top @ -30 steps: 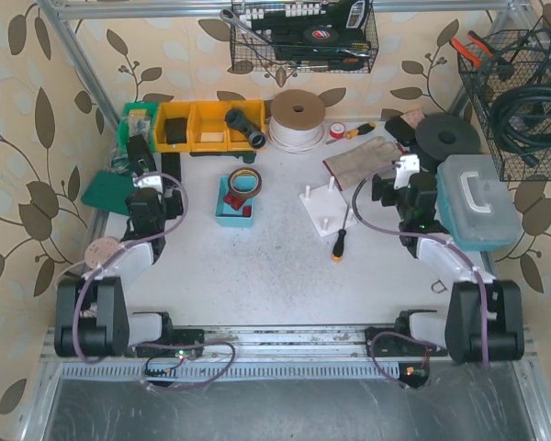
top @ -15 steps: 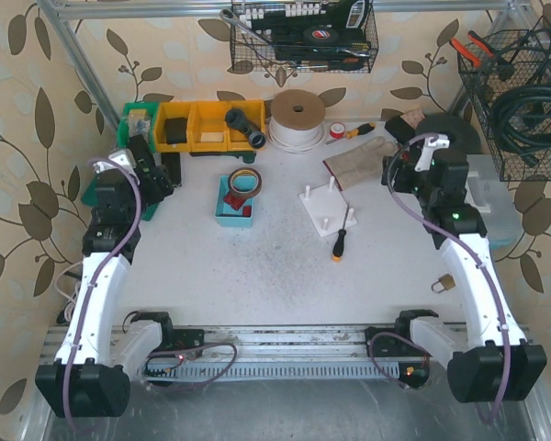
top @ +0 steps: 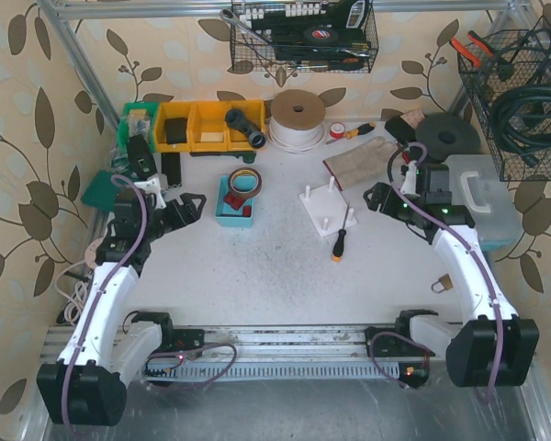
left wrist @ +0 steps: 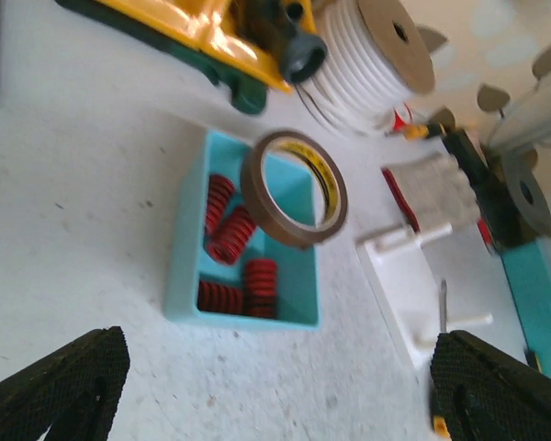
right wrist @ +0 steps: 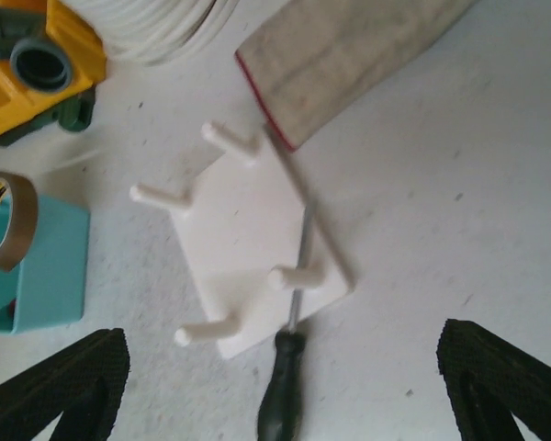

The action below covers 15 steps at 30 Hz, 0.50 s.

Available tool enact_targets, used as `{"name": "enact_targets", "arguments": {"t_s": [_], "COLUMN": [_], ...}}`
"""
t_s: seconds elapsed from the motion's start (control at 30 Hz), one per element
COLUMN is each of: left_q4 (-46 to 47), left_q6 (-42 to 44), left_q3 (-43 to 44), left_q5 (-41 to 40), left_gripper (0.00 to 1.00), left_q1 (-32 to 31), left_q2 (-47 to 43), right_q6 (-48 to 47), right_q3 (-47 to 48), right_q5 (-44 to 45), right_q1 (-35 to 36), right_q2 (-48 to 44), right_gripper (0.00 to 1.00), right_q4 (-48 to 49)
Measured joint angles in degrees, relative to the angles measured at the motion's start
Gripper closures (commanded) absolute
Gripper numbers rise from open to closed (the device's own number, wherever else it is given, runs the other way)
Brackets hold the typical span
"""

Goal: Install the large spring

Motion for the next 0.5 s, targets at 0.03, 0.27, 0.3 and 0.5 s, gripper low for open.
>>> {"name": "enact_targets", "arguments": {"t_s": [0.03, 0.27, 0.3, 0.5], "left_q4": [0.39, 1.88, 2.16, 2.64], "left_q6": [-0.11, 0.39, 0.90, 5.09], "left_q3": [-0.59, -3.32, -3.28, -1.07], "left_q5": [0.31, -5.81, -7.17, -12.44], "left_gripper": [0.09, 0.09, 0.09, 0.05], "left_q1": [-0.85, -18.45, -21.38, -31.34], "left_q2": [0.13, 1.46, 2.29, 10.23], "right_q6": [0.22, 1.18, 1.49, 4.72], "right_q3": [-0.22, -3.50, -4.17, -8.24], "right_q5": [-0.68, 2.64, 3.74, 11.93], "right_q1": [0.42, 12.63, 14.58, 24.52], "right_q2": [0.13, -1.64, -2.27, -3.48], "right_gripper": [0.12, 0.28, 0.32, 0.42], "right_q4": [-0.37, -2.80, -2.93, -2.71]}}
